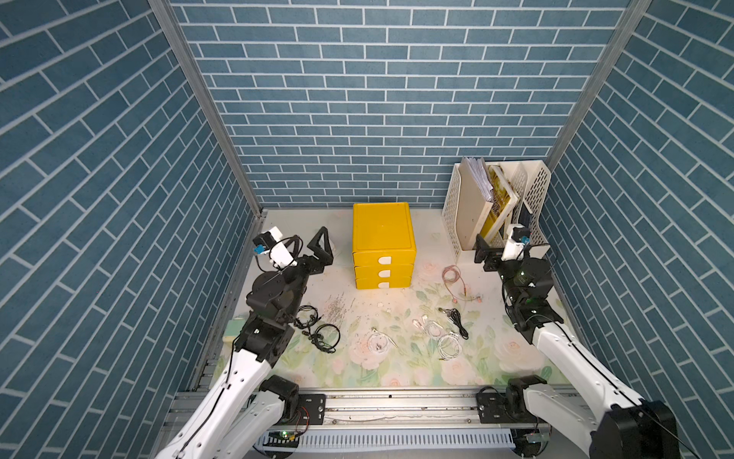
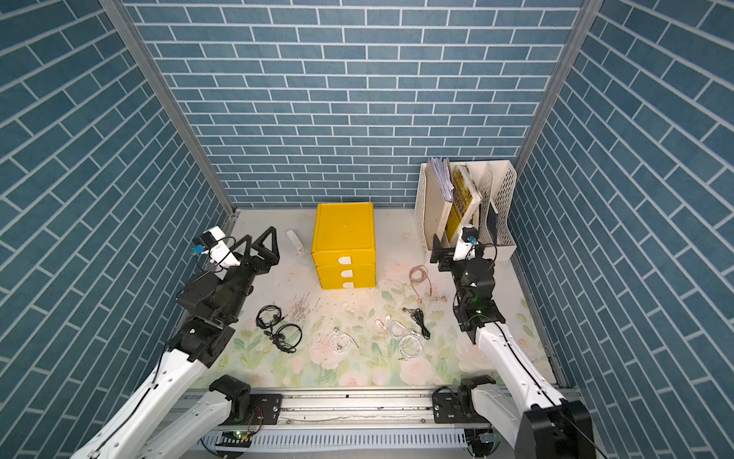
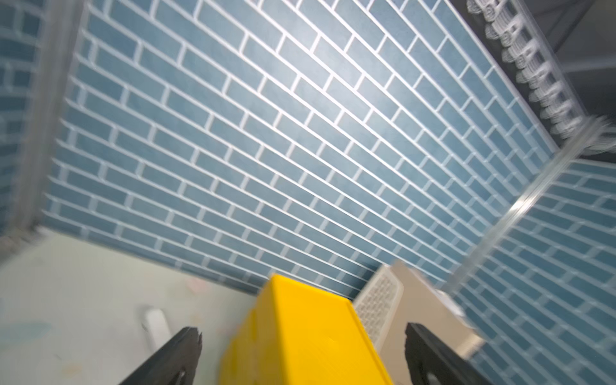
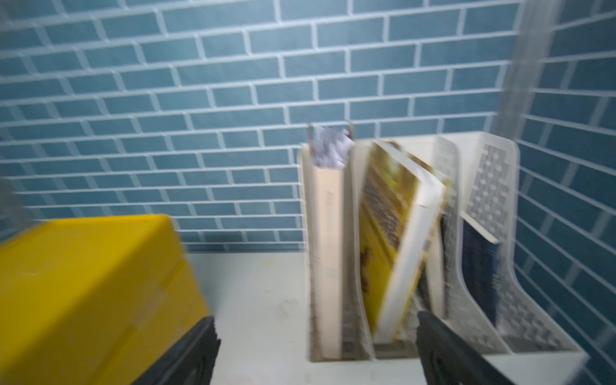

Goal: Place the wired earphones into the drawer by color
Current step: Open the drawer in the storage box.

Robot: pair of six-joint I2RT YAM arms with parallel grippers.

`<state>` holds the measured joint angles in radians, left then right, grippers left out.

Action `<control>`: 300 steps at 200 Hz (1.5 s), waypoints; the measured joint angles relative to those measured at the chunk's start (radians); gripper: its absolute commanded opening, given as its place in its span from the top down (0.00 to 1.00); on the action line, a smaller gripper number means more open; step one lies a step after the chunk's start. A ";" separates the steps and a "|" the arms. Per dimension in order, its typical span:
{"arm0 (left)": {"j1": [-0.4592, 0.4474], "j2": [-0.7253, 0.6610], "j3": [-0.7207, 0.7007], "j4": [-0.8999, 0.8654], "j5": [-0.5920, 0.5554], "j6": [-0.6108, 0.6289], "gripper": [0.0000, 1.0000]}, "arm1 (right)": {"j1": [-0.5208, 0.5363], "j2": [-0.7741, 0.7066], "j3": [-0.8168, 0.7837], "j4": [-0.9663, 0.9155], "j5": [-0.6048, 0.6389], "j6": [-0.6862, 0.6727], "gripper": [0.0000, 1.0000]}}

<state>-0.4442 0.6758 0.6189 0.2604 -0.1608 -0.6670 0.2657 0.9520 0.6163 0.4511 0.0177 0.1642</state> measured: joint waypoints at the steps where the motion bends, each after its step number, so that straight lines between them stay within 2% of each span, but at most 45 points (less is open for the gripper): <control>1: -0.006 -0.005 -0.005 -0.001 0.000 -0.009 0.00 | 0.002 -0.001 0.003 -0.005 -0.002 0.002 0.06; 19: -0.200 -0.102 -0.150 -0.010 -0.082 -0.209 0.00 | 0.035 0.011 0.074 -0.083 -0.065 0.085 0.06; 38: -0.429 -0.119 -0.262 0.008 -0.194 -0.336 0.00 | 0.068 0.113 0.156 -0.154 -0.140 0.159 0.09; 63: -0.613 0.013 -0.311 0.181 -0.303 -0.421 0.00 | 0.134 0.292 0.233 -0.206 -0.227 0.255 0.09; 83: -0.692 0.154 -0.328 0.370 -0.345 -0.454 0.00 | 0.169 0.393 0.273 -0.227 -0.299 0.327 0.11; 103: -0.702 0.269 -0.349 0.541 -0.372 -0.475 0.00 | 0.204 0.481 0.356 -0.258 -0.327 0.359 0.11; 139: -0.701 0.405 -0.315 0.694 -0.410 -0.478 0.00 | 0.269 0.537 0.442 -0.262 -0.337 0.381 0.13; 163: -0.689 0.466 -0.257 0.751 -0.406 -0.469 0.00 | 0.299 0.554 0.451 -0.264 -0.338 0.382 0.15; 220: -0.611 0.606 -0.245 0.890 -0.353 -0.509 0.14 | 0.325 0.568 0.451 -0.313 -0.305 0.382 0.17; 300: -0.512 0.843 -0.239 1.086 -0.288 -0.640 0.15 | 0.330 0.568 0.454 -0.320 -0.277 0.382 0.18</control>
<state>-0.9565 1.5185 0.3801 1.3468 -0.4492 -1.3071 0.5957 1.5204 1.0706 0.1314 -0.2588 0.5465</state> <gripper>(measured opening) 0.848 0.825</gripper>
